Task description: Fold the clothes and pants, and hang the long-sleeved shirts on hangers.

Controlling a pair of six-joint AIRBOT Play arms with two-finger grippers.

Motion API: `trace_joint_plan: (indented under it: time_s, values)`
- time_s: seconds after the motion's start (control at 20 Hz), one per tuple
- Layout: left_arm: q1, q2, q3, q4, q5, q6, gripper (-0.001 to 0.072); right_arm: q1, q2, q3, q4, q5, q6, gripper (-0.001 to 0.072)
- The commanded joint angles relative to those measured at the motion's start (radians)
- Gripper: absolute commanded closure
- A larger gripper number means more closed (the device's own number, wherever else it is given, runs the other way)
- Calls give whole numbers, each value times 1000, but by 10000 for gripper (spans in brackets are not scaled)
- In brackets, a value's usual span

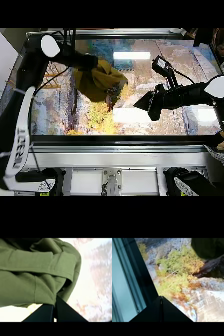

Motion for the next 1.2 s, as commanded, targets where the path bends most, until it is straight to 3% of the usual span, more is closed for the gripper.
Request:
trace_joint_plan:
  time_s: [0.0, 0.15, 0.2, 0.25, 0.3, 0.35, 0.45, 0.5, 0.55, 0.6, 0.65, 0.75, 0.95, 1.15]
  values:
    - [-108, 236, -310, 64, 26, -111, 693, 1, 0, 0, 104, 63, 0, 694]
    - [-254, 363, -562, 56, 98, -174, 693, -21, 2, 0, 29, 59, 18, 696]
    - [-317, 391, -630, 57, 125, -174, 691, -42, 4, 0, -37, 20, 74, 696]
    - [-372, 410, -679, 60, 150, -174, 521, -62, 5, 0, -107, -26, 150, 696]
    - [-417, 430, -719, 69, 178, -174, 132, -82, 5, 0, -187, -67, 248, 696]
    - [-436, 444, -735, 86, 194, -176, 33, -95, 1, 0, -262, -93, 343, 696]
    - [-408, 465, -717, 148, 195, -207, 44, -107, -19, 0, -353, -92, 529, 683]
    - [-369, 471, -696, 177, 195, -224, 44, -107, -34, 0, -353, -74, 563, 681]
    - [-320, 470, -675, 199, 195, -227, 44, -106, -50, 0, -352, -54, 565, 594]
    - [-269, 464, -663, 199, 197, -226, 44, -106, -65, 0, -349, -46, 565, 407]
    - [-217, 449, -659, 198, 195, -226, 44, -106, -79, 0, -346, -46, 584, 393]
    - [-121, 394, -674, 198, 198, -227, 44, -105, -100, 0, -346, -48, 628, 602]
    - [15, 180, -599, 197, 206, -226, 44, -105, -119, 0, -349, -49, 680, 602]
    - [64, -27, -374, 200, 71, -222, 44, -89, -120, -1, -361, -48, 699, 602]
